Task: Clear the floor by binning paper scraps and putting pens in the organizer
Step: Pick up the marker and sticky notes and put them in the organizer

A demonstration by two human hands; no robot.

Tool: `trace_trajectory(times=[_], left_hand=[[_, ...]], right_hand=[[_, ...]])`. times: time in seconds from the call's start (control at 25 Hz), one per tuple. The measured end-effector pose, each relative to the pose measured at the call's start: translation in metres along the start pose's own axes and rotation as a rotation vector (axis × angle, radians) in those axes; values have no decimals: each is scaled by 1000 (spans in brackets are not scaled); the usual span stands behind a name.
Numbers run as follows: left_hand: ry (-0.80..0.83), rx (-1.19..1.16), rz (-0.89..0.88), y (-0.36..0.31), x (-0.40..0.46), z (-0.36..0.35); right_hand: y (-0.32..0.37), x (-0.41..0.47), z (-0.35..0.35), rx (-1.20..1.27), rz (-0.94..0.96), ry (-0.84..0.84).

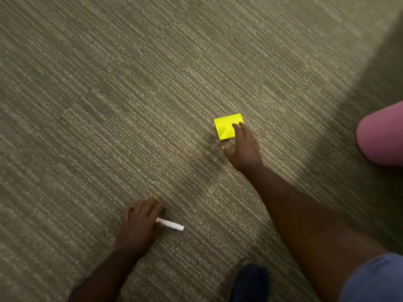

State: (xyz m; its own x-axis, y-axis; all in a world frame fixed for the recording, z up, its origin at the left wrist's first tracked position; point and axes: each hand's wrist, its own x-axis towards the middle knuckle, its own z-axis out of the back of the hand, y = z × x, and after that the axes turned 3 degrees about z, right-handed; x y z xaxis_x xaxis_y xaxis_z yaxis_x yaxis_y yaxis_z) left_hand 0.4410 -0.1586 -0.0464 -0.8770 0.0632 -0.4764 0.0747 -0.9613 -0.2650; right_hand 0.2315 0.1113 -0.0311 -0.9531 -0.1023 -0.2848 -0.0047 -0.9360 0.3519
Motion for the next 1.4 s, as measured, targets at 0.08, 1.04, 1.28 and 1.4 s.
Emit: trace_trajectory(times=[0.08,1.04,1.28,1.4], left_hand=[[-75,37,-53,6,9,-11],[-526,-197,-9,-128,53,330],[-431,-405,-149,-198,-84,515],[-424,-434,-352,-230,-140,598]], right_hand=[[-1,28,-11,57,-74,-44],[126,-42,276,236,-123,-301],[191,-178,472,313,-197,-468],[221,-258,555,305,-290,-591]])
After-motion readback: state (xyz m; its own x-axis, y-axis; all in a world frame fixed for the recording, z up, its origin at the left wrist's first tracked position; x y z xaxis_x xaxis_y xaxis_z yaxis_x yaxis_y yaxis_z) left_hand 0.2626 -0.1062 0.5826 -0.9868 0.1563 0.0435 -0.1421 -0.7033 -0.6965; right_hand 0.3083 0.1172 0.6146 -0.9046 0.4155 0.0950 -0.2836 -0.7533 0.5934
